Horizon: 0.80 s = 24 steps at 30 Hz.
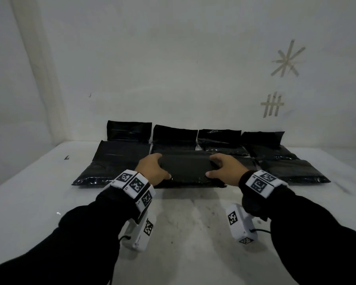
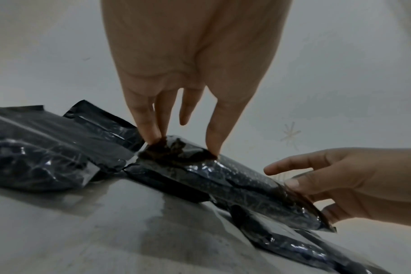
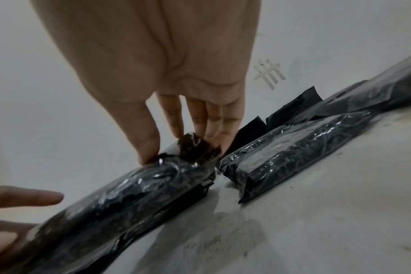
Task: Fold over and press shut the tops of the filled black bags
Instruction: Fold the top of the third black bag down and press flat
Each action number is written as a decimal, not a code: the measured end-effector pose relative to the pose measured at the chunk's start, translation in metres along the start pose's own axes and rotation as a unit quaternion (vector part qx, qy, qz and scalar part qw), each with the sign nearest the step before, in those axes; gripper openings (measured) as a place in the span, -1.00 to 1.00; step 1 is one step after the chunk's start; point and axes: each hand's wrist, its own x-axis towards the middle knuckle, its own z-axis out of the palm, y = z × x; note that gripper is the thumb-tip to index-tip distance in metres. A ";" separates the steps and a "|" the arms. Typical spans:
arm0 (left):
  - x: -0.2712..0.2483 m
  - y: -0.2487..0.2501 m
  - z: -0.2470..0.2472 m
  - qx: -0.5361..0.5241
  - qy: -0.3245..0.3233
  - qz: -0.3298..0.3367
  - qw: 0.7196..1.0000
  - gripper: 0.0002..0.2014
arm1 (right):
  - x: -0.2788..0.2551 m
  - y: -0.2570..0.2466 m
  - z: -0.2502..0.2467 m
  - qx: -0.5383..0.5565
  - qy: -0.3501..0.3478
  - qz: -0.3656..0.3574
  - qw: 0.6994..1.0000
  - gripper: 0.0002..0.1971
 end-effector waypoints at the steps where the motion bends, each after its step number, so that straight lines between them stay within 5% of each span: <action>1: -0.010 0.001 0.001 0.007 -0.009 0.001 1.000 -0.56 | -0.011 0.002 -0.001 0.003 -0.004 0.001 1.000 -0.35; 11: -0.098 -0.003 0.020 0.089 -0.067 0.008 0.994 -0.66 | -0.104 0.025 0.012 -0.030 -0.057 0.029 0.997 -0.40; 24: -0.098 -0.008 0.019 0.164 -0.134 -0.030 0.977 -0.65 | -0.118 0.017 0.015 -0.176 -0.129 0.026 0.976 -0.45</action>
